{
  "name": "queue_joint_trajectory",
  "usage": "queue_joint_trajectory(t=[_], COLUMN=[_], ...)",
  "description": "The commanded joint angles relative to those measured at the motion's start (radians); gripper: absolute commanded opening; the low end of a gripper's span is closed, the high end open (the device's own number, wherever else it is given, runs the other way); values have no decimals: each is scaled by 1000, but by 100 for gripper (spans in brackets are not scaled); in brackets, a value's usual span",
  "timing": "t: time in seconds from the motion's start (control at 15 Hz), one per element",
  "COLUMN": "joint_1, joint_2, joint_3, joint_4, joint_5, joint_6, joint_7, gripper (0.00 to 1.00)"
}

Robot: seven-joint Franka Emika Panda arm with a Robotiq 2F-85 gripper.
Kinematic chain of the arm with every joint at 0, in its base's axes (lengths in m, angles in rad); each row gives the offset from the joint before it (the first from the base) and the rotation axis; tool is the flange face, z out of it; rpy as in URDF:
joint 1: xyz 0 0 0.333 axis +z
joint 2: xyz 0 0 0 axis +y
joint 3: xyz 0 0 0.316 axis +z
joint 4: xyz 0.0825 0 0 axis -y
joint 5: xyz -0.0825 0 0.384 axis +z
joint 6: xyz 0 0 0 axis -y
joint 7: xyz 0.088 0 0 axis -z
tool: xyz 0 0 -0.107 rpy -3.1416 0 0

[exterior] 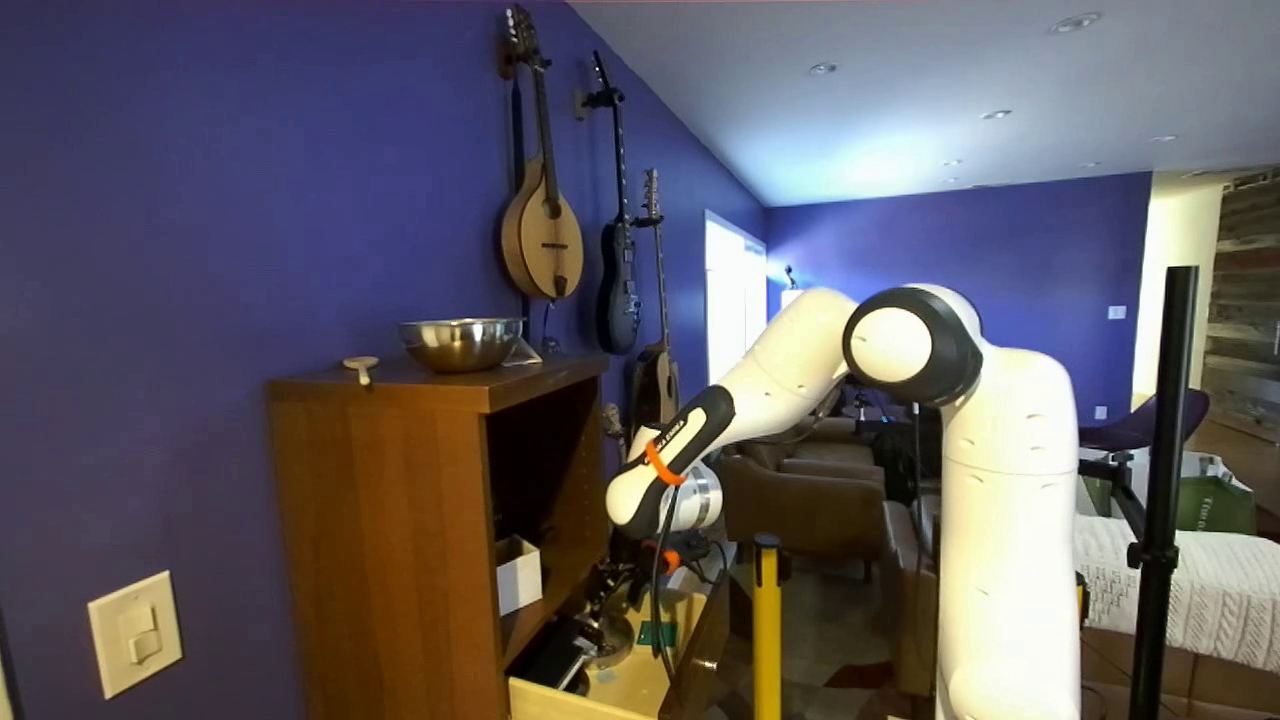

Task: Pick up the black object from the silver bowl in the open drawer and put it on the shelf

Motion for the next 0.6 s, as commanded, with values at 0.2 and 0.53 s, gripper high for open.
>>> queue_joint_trajectory(t=[0.2,0.53], joint_1=[-11,-6], joint_2=[82,96], joint_3=[13,26], joint_4=[36,42], joint_5=[-208,-236], joint_6=[33,11], joint_7=[185,195], gripper=[58,55])
